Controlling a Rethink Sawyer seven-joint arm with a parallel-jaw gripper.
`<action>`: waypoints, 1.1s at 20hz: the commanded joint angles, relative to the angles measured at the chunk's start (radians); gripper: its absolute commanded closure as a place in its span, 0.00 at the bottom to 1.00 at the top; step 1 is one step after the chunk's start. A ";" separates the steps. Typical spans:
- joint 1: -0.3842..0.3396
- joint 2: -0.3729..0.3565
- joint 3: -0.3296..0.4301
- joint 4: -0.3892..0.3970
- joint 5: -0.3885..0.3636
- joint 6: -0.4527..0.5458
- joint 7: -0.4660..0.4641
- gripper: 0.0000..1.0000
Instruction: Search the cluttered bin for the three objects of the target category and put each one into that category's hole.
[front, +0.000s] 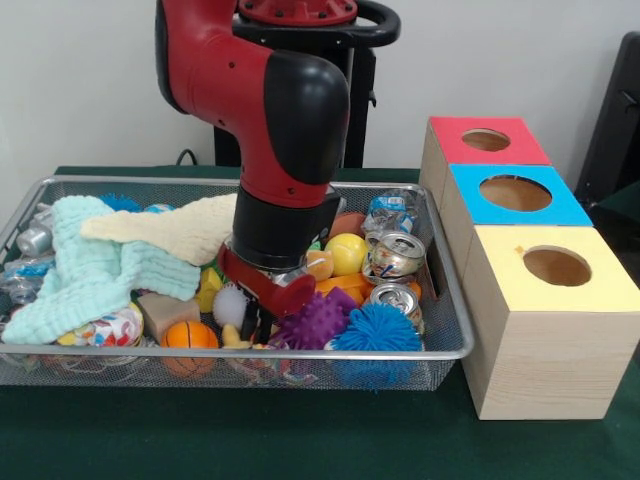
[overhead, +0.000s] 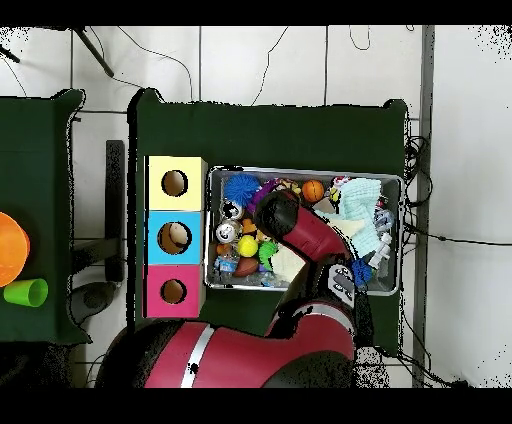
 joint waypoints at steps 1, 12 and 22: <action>-0.004 0.106 0.059 -0.045 0.023 0.204 0.176 1.00; -0.004 0.075 0.054 -0.009 0.011 0.221 0.182 1.00; 0.042 0.007 -0.023 -0.005 -0.015 0.349 0.185 1.00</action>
